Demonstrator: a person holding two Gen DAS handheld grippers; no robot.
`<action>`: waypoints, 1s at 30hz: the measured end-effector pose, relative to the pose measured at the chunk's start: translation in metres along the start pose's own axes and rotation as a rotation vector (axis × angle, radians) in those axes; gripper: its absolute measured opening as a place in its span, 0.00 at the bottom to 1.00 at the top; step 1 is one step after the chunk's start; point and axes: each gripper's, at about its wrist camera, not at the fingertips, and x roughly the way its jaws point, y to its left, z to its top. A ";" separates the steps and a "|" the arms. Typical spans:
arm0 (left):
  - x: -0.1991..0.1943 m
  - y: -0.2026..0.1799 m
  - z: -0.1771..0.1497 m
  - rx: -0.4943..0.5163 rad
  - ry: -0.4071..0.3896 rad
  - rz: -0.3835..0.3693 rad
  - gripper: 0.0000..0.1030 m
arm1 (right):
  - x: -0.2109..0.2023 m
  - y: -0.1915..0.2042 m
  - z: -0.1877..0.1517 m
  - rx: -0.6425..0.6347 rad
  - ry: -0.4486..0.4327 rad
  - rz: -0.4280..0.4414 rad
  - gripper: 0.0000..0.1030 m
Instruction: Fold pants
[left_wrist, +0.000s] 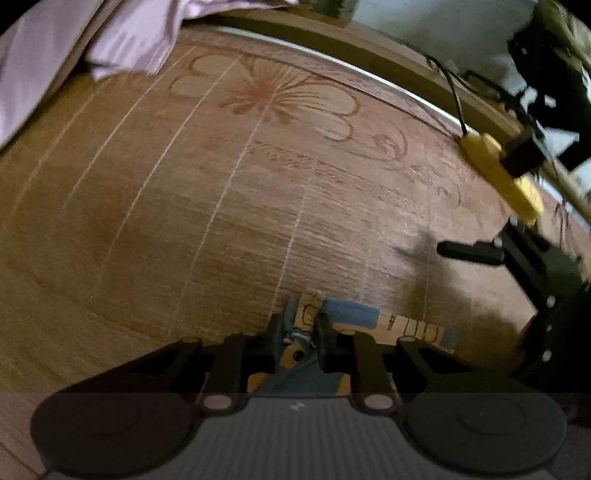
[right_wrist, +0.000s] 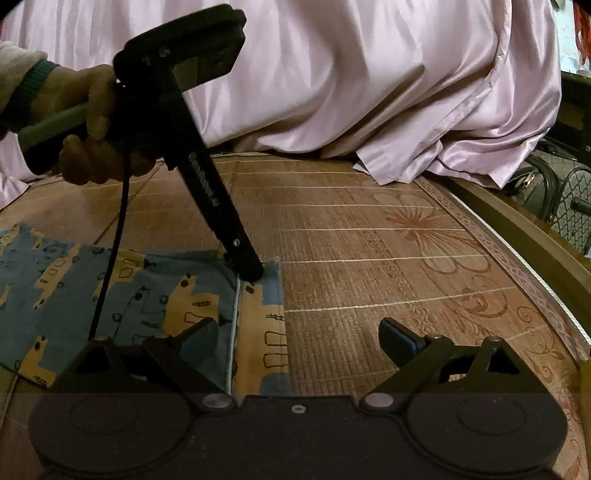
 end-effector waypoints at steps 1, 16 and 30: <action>-0.001 -0.006 -0.001 0.037 -0.006 0.021 0.16 | 0.000 0.000 0.000 -0.003 0.000 0.001 0.91; -0.029 -0.079 -0.065 0.523 -0.299 0.280 0.13 | -0.016 -0.016 0.007 0.055 -0.056 0.098 0.92; -0.041 -0.092 -0.116 0.749 -0.478 0.311 0.13 | -0.008 -0.038 0.005 0.143 0.005 0.242 0.80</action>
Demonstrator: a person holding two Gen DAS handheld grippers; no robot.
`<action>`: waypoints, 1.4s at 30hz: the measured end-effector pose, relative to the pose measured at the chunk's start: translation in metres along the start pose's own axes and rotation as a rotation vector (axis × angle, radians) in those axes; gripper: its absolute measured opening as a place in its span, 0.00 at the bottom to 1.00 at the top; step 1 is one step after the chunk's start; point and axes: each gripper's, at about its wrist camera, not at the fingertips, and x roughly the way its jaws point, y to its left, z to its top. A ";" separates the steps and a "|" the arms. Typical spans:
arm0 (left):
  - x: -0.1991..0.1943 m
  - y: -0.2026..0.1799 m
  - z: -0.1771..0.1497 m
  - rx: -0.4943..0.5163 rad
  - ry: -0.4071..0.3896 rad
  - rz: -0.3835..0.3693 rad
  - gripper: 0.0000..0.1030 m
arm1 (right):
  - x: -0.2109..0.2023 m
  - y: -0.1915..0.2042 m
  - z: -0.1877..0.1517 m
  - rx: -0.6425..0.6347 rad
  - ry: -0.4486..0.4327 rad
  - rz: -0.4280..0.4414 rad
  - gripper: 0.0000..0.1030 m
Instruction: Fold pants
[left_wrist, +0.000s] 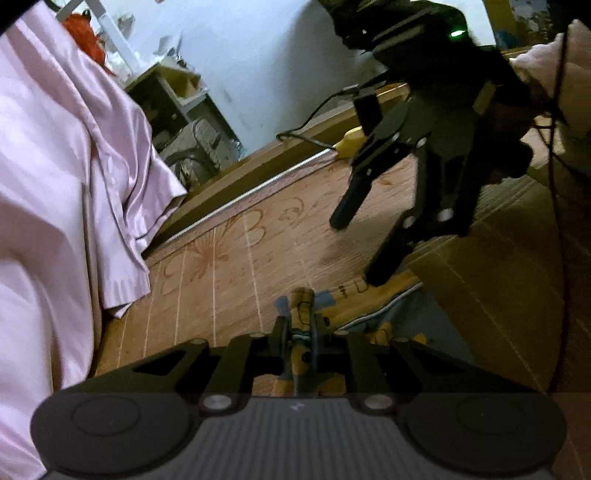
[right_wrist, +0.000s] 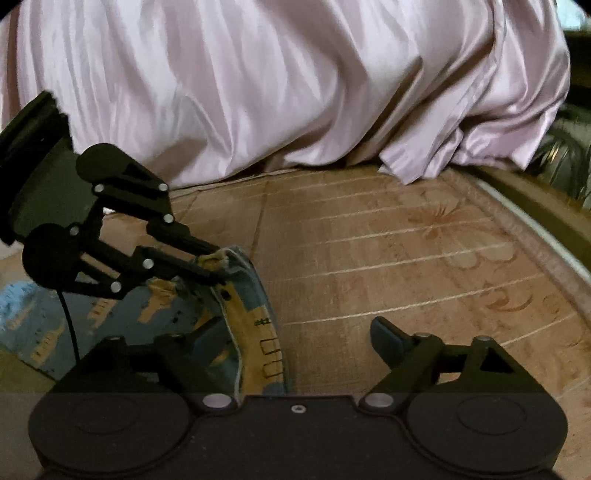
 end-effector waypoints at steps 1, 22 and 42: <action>-0.004 -0.002 0.000 0.008 -0.012 0.006 0.13 | 0.002 0.001 -0.001 0.005 0.010 0.004 0.80; -0.005 -0.017 -0.013 0.098 -0.028 0.092 0.13 | 0.020 0.024 -0.006 -0.039 0.076 0.066 0.17; 0.042 0.077 -0.024 -0.578 0.251 0.202 0.19 | 0.021 -0.009 -0.010 0.317 0.079 0.097 0.21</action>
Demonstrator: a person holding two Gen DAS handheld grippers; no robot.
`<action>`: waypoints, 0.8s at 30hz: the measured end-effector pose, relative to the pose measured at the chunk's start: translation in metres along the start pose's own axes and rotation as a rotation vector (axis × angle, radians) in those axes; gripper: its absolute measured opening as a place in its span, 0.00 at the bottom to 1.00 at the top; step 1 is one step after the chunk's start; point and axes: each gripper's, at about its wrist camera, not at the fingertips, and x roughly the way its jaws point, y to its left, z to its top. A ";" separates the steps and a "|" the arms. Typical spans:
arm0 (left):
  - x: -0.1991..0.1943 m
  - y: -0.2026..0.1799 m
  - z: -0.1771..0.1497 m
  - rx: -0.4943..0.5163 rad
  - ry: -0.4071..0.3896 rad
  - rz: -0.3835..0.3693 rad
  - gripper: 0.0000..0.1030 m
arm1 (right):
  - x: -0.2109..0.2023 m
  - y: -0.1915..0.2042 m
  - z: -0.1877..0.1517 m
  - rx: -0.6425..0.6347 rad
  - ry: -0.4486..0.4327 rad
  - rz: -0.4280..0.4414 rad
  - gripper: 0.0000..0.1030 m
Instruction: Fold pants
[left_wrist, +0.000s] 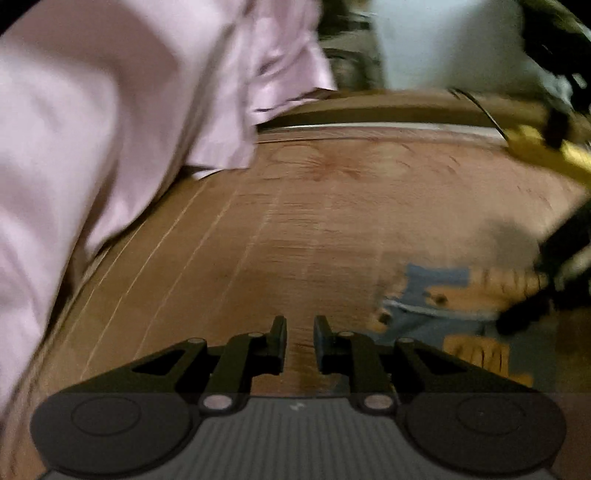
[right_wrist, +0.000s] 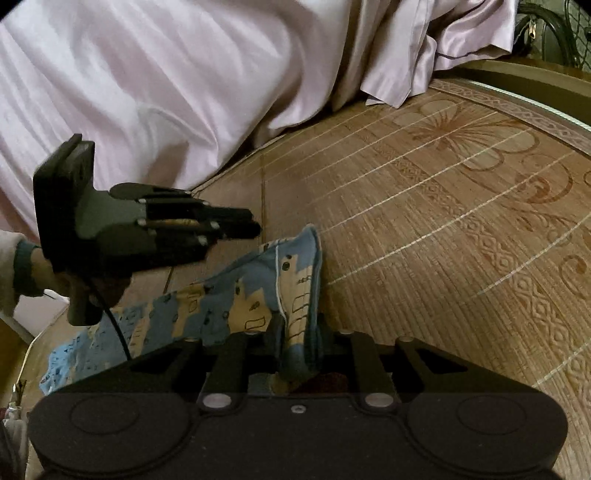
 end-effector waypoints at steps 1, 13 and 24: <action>-0.003 0.005 0.001 -0.040 0.004 0.001 0.24 | 0.001 0.000 0.000 0.008 -0.001 0.002 0.22; -0.047 -0.001 -0.001 -0.419 0.109 -0.058 0.81 | -0.004 0.005 -0.006 0.107 -0.046 -0.068 0.21; -0.065 0.009 -0.025 -0.654 0.160 -0.063 0.81 | -0.009 -0.004 -0.018 0.325 -0.112 -0.081 0.12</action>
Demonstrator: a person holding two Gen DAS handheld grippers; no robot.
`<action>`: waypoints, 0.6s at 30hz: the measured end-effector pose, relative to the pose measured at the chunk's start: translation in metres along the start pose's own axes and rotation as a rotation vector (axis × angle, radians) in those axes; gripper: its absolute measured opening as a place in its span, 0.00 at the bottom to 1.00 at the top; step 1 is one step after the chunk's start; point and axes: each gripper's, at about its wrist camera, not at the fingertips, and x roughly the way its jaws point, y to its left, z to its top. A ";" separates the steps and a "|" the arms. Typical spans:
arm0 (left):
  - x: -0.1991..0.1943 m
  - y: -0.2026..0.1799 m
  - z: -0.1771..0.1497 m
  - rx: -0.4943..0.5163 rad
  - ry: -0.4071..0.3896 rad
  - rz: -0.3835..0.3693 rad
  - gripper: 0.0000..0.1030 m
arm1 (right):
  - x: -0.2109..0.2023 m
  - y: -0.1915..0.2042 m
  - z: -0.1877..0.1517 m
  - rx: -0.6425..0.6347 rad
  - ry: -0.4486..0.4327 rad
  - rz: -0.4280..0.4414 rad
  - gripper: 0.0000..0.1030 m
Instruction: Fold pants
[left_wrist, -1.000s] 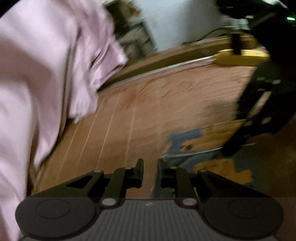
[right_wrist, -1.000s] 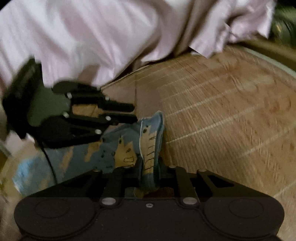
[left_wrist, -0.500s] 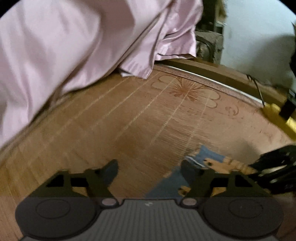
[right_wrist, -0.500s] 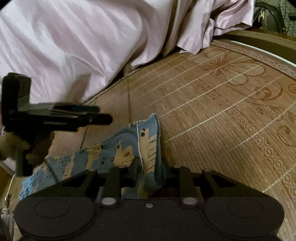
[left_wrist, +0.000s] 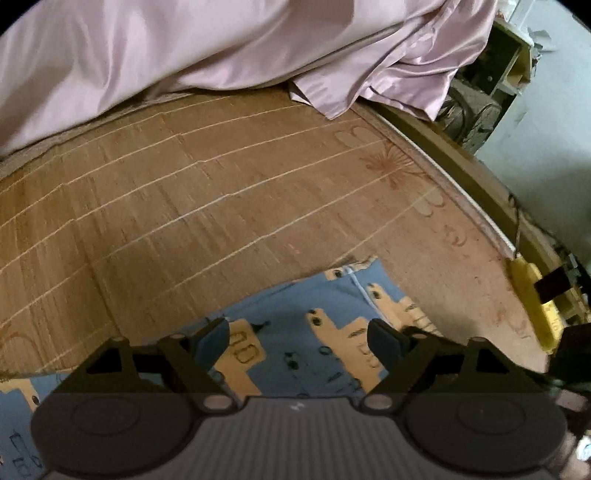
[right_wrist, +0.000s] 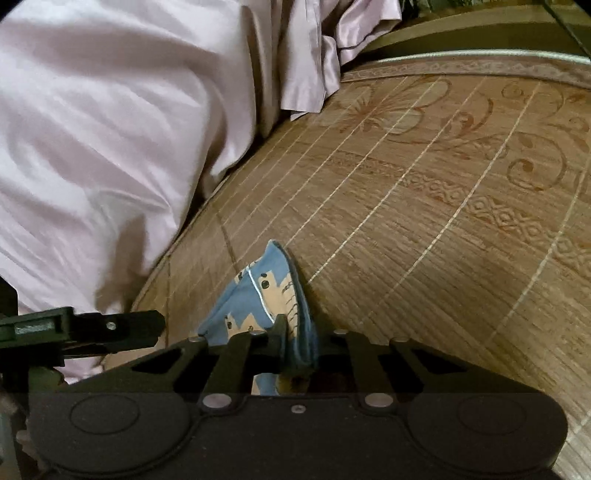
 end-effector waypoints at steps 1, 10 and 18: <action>0.001 -0.002 0.001 0.020 -0.018 0.004 0.81 | 0.000 0.002 0.000 -0.007 -0.002 -0.010 0.12; 0.033 -0.046 0.025 0.469 -0.051 0.025 0.61 | 0.002 -0.003 0.002 0.010 0.002 -0.004 0.12; 0.063 -0.047 0.033 0.557 0.080 -0.084 0.53 | 0.003 -0.009 0.005 0.028 0.013 0.030 0.12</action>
